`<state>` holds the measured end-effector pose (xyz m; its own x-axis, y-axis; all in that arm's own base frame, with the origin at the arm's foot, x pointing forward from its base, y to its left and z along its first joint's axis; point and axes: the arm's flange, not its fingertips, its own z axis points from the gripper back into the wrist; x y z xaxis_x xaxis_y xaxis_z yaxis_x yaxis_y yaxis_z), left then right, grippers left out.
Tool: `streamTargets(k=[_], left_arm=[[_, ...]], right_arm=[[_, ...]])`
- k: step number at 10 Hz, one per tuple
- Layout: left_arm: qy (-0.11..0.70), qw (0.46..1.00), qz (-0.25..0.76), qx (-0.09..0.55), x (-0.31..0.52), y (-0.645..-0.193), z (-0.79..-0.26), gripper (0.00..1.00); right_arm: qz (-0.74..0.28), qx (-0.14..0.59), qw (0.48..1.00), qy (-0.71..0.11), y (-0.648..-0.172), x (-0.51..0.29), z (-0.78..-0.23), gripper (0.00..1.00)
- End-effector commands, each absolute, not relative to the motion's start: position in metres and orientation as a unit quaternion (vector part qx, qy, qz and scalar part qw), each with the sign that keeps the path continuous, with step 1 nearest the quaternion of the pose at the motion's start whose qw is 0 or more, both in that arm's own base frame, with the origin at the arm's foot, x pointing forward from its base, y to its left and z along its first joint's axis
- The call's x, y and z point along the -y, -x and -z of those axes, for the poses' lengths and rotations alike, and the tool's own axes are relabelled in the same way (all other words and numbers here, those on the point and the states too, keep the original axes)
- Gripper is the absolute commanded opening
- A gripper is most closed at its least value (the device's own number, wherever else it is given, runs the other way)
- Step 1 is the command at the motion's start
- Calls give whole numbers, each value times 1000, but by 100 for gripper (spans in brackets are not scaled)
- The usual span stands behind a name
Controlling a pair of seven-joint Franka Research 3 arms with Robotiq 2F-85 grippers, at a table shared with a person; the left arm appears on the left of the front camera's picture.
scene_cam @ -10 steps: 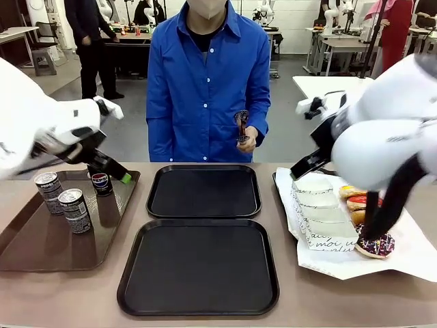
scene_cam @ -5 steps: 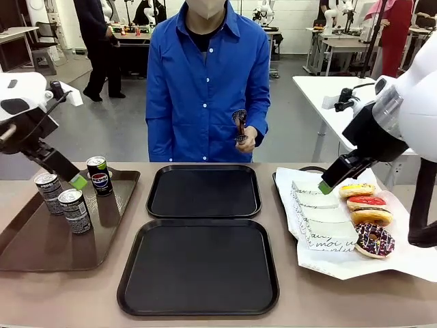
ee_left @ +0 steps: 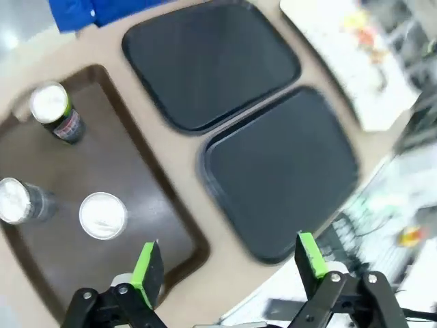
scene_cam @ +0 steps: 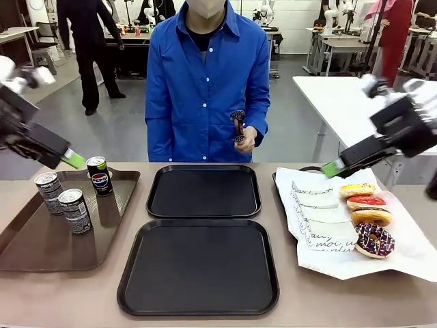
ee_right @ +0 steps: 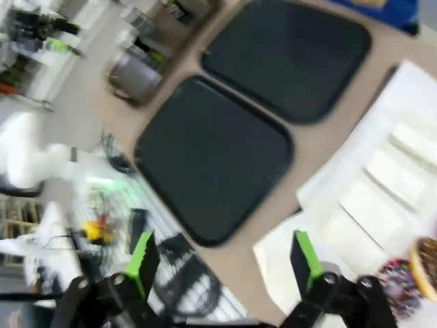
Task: Set up donuts and drinks on trays.
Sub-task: Pick up one Pepsi coke and place it on the Flat Tray.
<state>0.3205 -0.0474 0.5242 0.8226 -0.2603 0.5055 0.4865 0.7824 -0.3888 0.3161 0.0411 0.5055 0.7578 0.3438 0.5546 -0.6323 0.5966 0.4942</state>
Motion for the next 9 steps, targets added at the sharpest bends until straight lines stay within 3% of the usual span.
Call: streamTargets(k=[1, 3, 6, 9], left_arm=[[390, 892, 112, 198, 0, -327, -528, 100], [424, 890, 36, 161, -46, -341, -515, 100], [416, 899, -50, 130, -105, -347, -490, 100], [410, 897, -97, 131, -143, -342, -481, 100]], right_arm=[[-141, 152, 727, -655, -338, 30, -487, 100], [-73, 124, 718, -681, -353, 68, -455, 100], [49, 104, 752, -649, -363, 115, -416, 100], [106, 112, 771, -618, -344, 157, -407, 100]])
